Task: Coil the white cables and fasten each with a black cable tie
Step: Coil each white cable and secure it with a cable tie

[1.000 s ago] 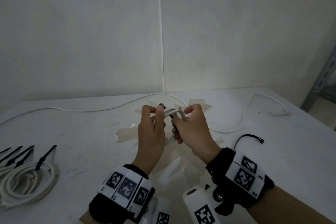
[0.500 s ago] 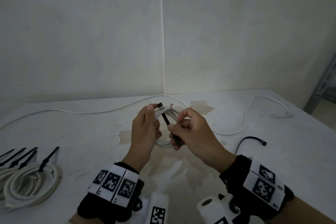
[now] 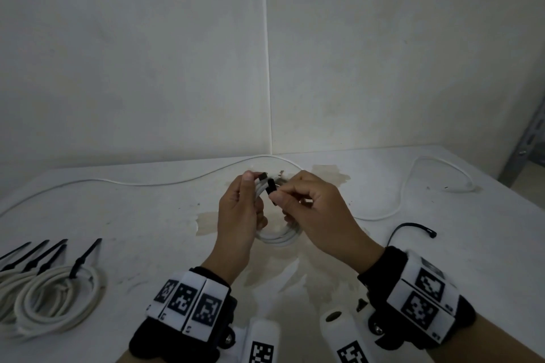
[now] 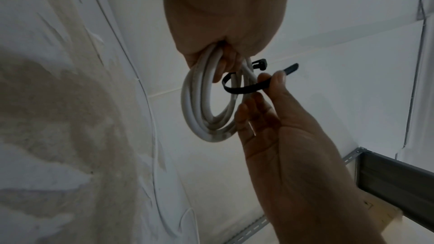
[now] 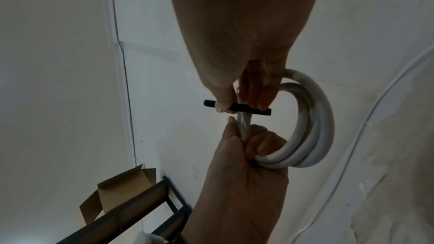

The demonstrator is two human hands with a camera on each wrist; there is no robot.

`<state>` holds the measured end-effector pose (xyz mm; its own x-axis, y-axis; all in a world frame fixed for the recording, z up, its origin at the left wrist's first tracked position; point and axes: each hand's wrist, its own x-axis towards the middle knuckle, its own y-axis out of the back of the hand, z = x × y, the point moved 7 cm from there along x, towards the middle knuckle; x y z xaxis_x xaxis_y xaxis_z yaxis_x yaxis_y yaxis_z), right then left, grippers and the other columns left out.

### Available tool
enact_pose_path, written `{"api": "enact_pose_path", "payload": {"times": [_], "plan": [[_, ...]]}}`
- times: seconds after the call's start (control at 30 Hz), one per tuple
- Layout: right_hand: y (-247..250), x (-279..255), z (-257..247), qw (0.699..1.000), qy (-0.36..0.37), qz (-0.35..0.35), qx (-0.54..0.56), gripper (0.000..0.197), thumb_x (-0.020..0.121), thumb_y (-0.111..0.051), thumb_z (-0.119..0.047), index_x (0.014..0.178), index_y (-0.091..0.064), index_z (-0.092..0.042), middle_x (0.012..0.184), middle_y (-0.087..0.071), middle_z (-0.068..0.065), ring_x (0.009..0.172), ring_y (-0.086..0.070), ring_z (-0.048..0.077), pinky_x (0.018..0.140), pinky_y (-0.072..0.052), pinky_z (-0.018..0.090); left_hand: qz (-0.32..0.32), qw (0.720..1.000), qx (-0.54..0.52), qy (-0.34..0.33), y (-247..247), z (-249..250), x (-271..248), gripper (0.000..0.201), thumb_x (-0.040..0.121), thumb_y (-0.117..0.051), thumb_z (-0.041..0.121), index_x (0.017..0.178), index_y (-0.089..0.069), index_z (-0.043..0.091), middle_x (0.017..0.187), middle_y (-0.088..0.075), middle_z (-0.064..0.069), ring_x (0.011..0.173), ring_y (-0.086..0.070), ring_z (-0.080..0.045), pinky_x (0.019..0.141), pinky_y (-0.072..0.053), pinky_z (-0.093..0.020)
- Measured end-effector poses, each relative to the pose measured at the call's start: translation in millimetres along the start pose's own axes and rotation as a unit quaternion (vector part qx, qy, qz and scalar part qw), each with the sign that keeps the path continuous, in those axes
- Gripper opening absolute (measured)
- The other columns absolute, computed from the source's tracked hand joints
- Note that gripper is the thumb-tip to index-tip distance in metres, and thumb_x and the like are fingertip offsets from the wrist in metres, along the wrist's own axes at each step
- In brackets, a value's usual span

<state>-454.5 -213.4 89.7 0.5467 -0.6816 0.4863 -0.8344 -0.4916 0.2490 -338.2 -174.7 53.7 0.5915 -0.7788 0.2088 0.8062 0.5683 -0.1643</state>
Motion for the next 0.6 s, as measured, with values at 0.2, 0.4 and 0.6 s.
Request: {"api": "enact_pose_path", "payload": {"times": [0.2,0.4,0.6], "plan": [[4.2,4.8,1.2,0.998,-0.034,0.012,-0.045,0.017,0.083,-0.066,-0.016,0.077,-0.071,-0.001,0.073,-0.063,0.011,0.062,-0.055,0.013,0.063,-0.045,0.025,-0.001,1.000,-0.005,0.016,-2.7,0.3,-2.6,0.034,0.094,-0.043,0.038,0.091,-0.064,0.011,0.043,-0.031,0.011,0.040,-0.028,-0.005,0.039,-0.030,-0.018],[0.5,4.8,4.6,0.993,-0.067,-0.017,-0.098,0.022,0.082,-0.066,-0.016,0.072,-0.069,0.003,0.076,-0.055,0.012,0.064,-0.046,0.010,0.061,-0.034,0.019,0.002,1.000,-0.002,0.011,-3.5,-1.4,-2.0,0.039,0.094,-0.041,0.038,0.096,-0.064,0.006,0.044,-0.032,0.008,0.040,-0.028,-0.005,0.039,-0.028,-0.018],[0.7,7.1,4.8,0.992,-0.081,-0.016,-0.096,0.019,0.082,-0.066,-0.019,0.070,-0.070,-0.004,0.078,-0.056,0.010,0.065,-0.047,0.010,0.062,-0.035,0.019,0.001,1.000,-0.008,0.012,-3.5,-0.7,-0.1,0.036,0.096,-0.040,0.036,0.089,-0.064,0.010,0.044,-0.034,0.008,0.039,-0.030,-0.004,0.039,-0.030,-0.018]]}}
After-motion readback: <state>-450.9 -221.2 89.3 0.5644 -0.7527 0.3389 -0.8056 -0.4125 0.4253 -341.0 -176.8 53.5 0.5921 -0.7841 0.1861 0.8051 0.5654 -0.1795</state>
